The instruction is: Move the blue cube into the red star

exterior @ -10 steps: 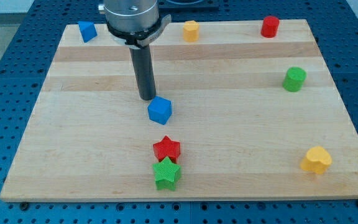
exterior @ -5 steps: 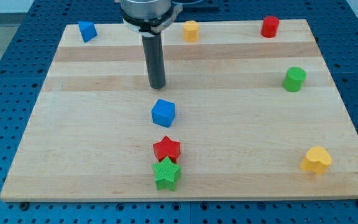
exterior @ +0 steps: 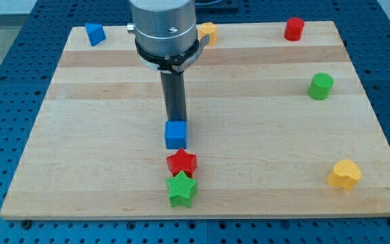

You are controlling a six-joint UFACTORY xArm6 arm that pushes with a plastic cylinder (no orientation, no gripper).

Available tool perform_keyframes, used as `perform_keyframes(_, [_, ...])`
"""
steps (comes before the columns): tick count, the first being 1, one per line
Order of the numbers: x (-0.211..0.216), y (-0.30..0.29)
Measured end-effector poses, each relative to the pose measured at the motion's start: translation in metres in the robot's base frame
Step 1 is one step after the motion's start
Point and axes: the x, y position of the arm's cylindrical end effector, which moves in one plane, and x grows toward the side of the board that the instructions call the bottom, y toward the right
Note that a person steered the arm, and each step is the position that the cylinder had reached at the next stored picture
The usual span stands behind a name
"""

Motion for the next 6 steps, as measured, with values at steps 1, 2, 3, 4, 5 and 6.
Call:
perform_keyframes(1, [0.014,0.0])
perform_keyframes(2, [0.015,0.0])
perform_keyframes(3, [0.028,0.0])
perform_keyframes(4, [0.028,0.0])
perform_keyframes(5, [0.005,0.001])
perform_keyframes(6, [-0.028,0.003])
